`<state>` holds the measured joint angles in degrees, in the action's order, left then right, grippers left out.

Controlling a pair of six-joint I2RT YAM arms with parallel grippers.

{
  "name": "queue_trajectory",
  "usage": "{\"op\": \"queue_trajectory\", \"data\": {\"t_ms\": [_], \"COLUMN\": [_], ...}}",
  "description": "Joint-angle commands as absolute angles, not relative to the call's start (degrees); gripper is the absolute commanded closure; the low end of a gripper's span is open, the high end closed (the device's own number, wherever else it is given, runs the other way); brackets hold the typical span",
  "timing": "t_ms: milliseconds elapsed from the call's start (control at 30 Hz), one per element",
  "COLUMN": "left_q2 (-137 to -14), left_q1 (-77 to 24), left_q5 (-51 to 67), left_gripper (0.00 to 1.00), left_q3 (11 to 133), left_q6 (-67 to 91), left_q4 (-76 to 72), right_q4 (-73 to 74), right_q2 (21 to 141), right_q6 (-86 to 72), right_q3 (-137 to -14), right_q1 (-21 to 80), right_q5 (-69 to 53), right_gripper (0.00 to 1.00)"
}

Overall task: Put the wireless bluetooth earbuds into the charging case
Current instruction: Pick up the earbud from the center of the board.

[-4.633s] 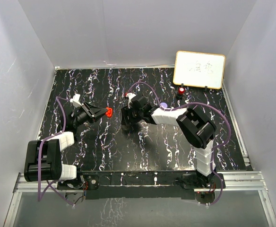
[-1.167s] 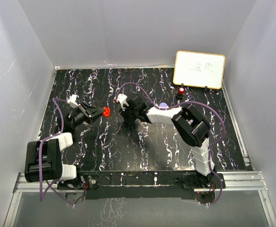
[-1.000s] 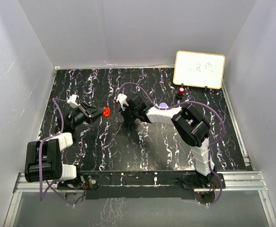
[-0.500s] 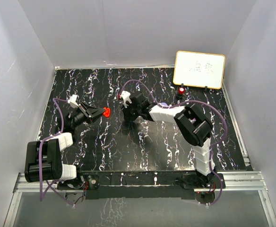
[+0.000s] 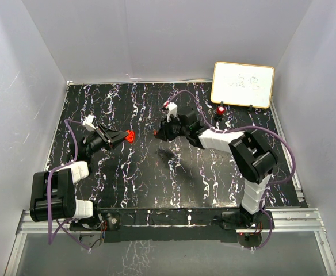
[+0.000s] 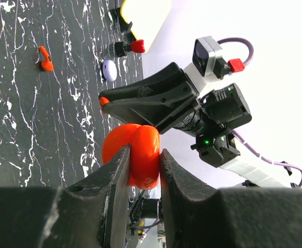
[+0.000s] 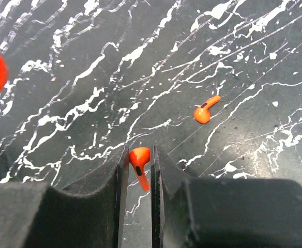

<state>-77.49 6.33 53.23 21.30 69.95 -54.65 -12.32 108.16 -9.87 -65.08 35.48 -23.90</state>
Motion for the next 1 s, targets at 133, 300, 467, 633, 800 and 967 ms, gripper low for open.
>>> {"op": "queue_trajectory", "data": {"t_ms": [133,300,467,633,800,967], "left_q2": [-75.9,-75.2,-75.7,-77.1,-78.0,-78.1], "left_q1": [5.4,2.7,0.0,-1.5,-2.7,-3.8], "left_q5": [54.7,53.7,52.6,52.1,51.9,51.5], "left_gripper": [1.00,1.00,1.00,1.00,1.00,1.00], "left_q3": [21.7,22.3,23.1,23.8,24.6,25.1], "left_q6": [72.4,72.3,72.5,74.4,76.2,77.7], "left_q4": [-57.1,-56.1,-55.9,-57.9,-59.8,-61.7], "right_q4": [-40.6,-46.5,-47.6,-50.8,-57.2,-63.0], "right_q2": [96.9,94.4,93.5,92.1,91.4,92.4], "right_q6": [-18.6,-19.6,-20.5,-21.7,-24.1,-26.6], "right_q3": [-53.5,-51.0,-51.2,-49.8,-47.2,-46.1], "right_q1": [35.2,35.2,35.1,35.1,35.0,35.0], "right_q5": [-25.5,-25.1,-26.5,-27.5,-27.9,-29.3], "right_gripper": [0.99,0.99,0.99,0.99,1.00,1.00]}}
